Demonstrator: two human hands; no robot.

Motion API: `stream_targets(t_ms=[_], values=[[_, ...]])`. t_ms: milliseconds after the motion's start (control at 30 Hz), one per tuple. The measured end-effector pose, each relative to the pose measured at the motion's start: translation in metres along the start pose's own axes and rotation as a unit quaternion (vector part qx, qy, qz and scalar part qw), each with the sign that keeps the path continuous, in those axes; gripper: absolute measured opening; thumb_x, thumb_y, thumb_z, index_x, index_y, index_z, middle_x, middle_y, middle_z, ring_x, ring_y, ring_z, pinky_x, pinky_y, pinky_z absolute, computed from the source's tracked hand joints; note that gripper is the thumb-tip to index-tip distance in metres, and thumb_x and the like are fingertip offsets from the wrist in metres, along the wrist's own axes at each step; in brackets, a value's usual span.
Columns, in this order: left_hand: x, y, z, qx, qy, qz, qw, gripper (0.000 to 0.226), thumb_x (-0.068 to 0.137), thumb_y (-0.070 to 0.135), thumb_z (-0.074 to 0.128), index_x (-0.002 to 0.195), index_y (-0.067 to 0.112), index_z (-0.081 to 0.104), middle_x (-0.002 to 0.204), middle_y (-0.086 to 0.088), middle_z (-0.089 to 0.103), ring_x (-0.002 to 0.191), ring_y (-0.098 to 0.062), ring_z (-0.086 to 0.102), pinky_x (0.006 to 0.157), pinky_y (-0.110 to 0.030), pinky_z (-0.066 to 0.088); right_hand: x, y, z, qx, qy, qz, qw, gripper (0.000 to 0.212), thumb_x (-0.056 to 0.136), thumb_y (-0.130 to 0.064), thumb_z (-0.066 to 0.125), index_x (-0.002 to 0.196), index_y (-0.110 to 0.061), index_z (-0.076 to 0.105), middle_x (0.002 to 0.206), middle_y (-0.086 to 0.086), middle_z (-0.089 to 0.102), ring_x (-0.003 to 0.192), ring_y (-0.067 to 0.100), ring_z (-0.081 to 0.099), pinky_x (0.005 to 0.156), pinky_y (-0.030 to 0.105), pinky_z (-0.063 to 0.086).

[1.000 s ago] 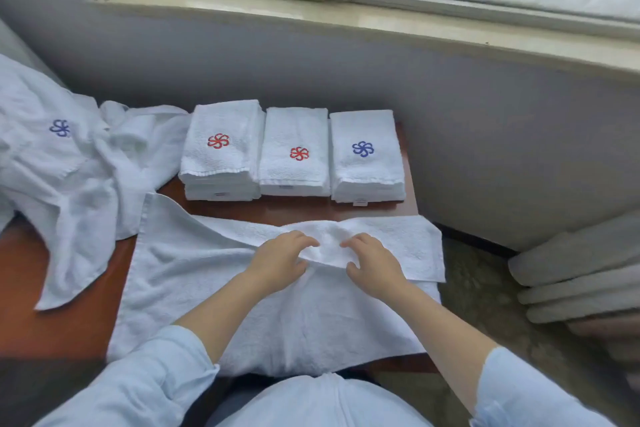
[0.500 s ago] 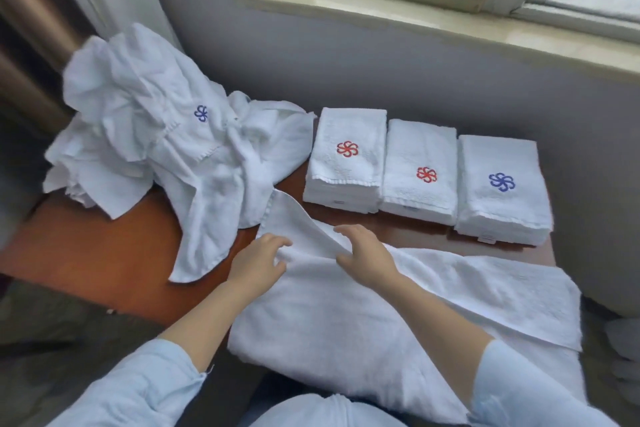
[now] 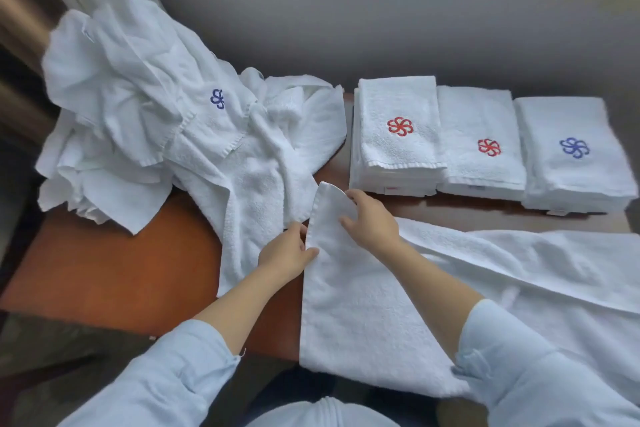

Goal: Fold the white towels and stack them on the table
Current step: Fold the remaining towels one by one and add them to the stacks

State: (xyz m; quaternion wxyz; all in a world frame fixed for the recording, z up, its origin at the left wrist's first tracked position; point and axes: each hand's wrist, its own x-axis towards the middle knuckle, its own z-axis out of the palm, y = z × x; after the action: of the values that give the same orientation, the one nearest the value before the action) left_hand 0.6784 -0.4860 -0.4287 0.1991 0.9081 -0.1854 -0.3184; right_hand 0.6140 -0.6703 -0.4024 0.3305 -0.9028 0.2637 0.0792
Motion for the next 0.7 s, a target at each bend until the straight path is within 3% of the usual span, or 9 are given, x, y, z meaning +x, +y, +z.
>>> stream_targets(t_ms=[67,133,267,333,400,467,533,600,700], values=[[0.006,0.003,0.000,-0.006,-0.011,0.001,1.000,0.025,0.090,0.043,0.062,0.106,0.027,0.050,0.085,0.011,0.059,0.081,-0.009,0.059,0.064,-0.029,0.040,-0.001,-0.006,0.002,0.008,0.045,0.018,0.999,0.022,0.090,-0.026,0.058,0.111,-0.026,0.063,0.109,-0.008,0.065,0.105,0.017,0.059,0.077,0.036,0.052],[0.011,0.006,-0.003,-0.026,-0.018,-0.003,0.999,0.019,0.094,0.040,0.058,0.102,0.023,0.054,0.086,0.006,0.063,0.082,-0.017,0.063,0.071,-0.034,0.047,-0.005,-0.011,-0.001,0.006,0.066,0.019,0.998,0.013,0.093,-0.024,0.051,0.096,-0.024,0.064,0.099,-0.008,0.064,0.095,0.018,0.060,0.069,0.034,0.049],[0.019,0.017,-0.023,-0.093,-0.012,0.024,0.995,0.015,0.096,0.035,0.053,0.098,0.019,0.055,0.081,-0.005,0.068,0.077,-0.026,0.067,0.078,-0.047,0.056,-0.006,-0.016,-0.015,0.037,0.090,-0.010,0.995,0.007,0.096,-0.023,0.050,0.101,-0.022,0.055,0.103,-0.007,0.059,0.098,0.021,0.058,0.071,0.034,0.042],[0.022,0.024,-0.035,-0.085,-0.005,0.049,0.995,0.013,0.097,0.034,0.051,0.099,0.021,0.054,0.079,-0.002,0.068,0.074,-0.025,0.067,0.077,-0.048,0.056,-0.005,-0.019,-0.020,0.038,0.056,-0.007,0.998,0.035,0.094,-0.028,0.058,0.127,-0.021,0.048,0.128,-0.004,0.053,0.112,0.021,0.056,0.082,0.036,0.045],[0.022,0.029,-0.046,-0.064,0.005,0.070,0.995,0.012,0.097,0.035,0.049,0.103,0.025,0.052,0.081,0.002,0.066,0.075,-0.024,0.067,0.076,-0.046,0.057,-0.004,-0.024,-0.021,0.040,0.025,0.022,0.999,0.069,0.091,-0.032,0.064,0.149,-0.019,0.028,0.149,0.000,0.039,0.128,0.022,0.048,0.094,0.040,0.046],[0.019,0.030,-0.052,-0.045,0.011,0.088,0.995,0.008,0.097,0.035,0.048,0.103,0.030,0.050,0.077,0.004,0.064,0.072,-0.022,0.067,0.074,-0.046,0.057,-0.002,-0.029,-0.018,0.057,0.022,0.043,0.997,0.079,0.091,-0.033,0.064,0.154,-0.019,0.018,0.154,0.001,0.035,0.135,0.022,0.043,0.098,0.040,0.044],[0.016,0.028,-0.057,-0.038,0.018,0.101,0.994,0.004,0.096,0.034,0.048,0.100,0.034,0.049,0.069,0.005,0.061,0.066,-0.020,0.065,0.071,-0.046,0.056,0.002,-0.031,-0.016,0.051,0.029,0.051,0.997,0.073,0.093,-0.032,0.059,0.153,-0.017,0.021,0.150,0.002,0.041,0.133,0.021,0.045,0.098,0.039,0.043],[0.014,0.026,-0.061,-0.039,0.023,0.107,0.993,0.004,0.096,0.032,0.049,0.100,0.035,0.050,0.066,0.004,0.059,0.066,-0.021,0.065,0.070,-0.047,0.057,0.009,-0.034,-0.017,0.045,0.033,0.065,0.996,0.060,0.093,-0.031,0.058,0.146,-0.016,0.035,0.132,0.002,0.051,0.119,0.021,0.051,0.091,0.037,0.046],[0.014,0.023,-0.066,-0.040,0.019,0.109,0.993,0.005,0.097,0.031,0.047,0.099,0.035,0.050,0.068,-0.003,0.061,0.067,-0.022,0.065,0.070,-0.048,0.056,0.016,-0.036,-0.019,0.027,0.027,0.085,0.996,0.012,0.088,-0.025,0.056,0.098,-0.018,0.057,0.091,-0.002,0.057,0.086,0.019,0.054,0.066,0.031,0.040]])
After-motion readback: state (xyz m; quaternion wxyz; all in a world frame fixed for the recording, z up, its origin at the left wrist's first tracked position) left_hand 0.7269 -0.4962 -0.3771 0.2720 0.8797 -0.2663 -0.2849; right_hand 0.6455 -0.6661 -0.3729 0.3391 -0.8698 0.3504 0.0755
